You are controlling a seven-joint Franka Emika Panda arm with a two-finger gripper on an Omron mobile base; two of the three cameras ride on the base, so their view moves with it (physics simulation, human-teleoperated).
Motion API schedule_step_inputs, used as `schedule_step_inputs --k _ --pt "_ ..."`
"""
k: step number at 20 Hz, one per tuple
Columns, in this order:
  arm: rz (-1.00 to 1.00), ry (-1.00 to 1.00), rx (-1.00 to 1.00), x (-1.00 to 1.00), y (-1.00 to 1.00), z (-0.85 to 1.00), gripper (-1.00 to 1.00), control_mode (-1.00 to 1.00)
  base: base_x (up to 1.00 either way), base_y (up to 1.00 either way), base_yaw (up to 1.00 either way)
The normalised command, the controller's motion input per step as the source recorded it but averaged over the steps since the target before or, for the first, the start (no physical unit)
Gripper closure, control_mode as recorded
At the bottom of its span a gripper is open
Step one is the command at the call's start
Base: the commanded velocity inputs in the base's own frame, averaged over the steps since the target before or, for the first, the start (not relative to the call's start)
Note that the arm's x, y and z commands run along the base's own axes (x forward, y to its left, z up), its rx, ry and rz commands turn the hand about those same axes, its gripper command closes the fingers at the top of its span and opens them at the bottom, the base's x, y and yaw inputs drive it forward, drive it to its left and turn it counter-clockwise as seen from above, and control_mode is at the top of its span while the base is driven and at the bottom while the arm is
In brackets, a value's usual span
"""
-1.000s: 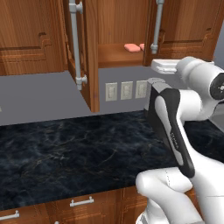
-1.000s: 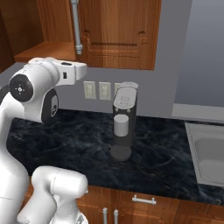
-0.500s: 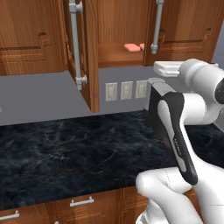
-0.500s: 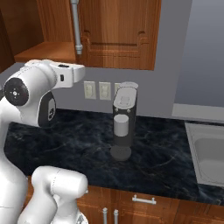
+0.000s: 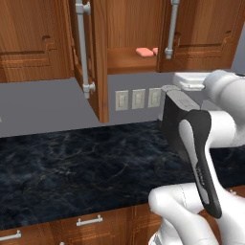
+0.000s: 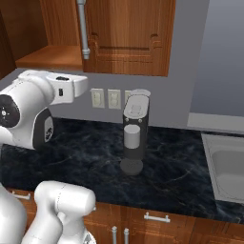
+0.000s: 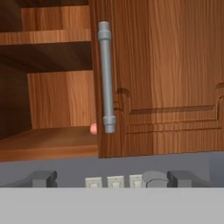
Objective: Pick up the bar soap and bar soap from the sink, and place them back in the cabinet, and close the cabinet doors.
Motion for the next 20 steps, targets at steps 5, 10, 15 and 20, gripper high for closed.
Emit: schedule_step_inputs --k 5,10,15,20 --pt "0.00 0.00 0.00 -0.23 0.00 0.00 -1.00 -1.00 0.00 0.00 0.00" --pt "0.00 0.00 0.00 -0.24 0.00 0.00 -1.00 -1.00 0.00 0.00 0.00" --pt "0.00 -0.02 -0.01 -0.28 0.02 0.00 -1.00 -1.00 0.00 0.00 0.00" --pt "0.00 -0.05 -0.02 -0.30 0.08 0.07 -1.00 -1.00 0.00 0.00 0.00"
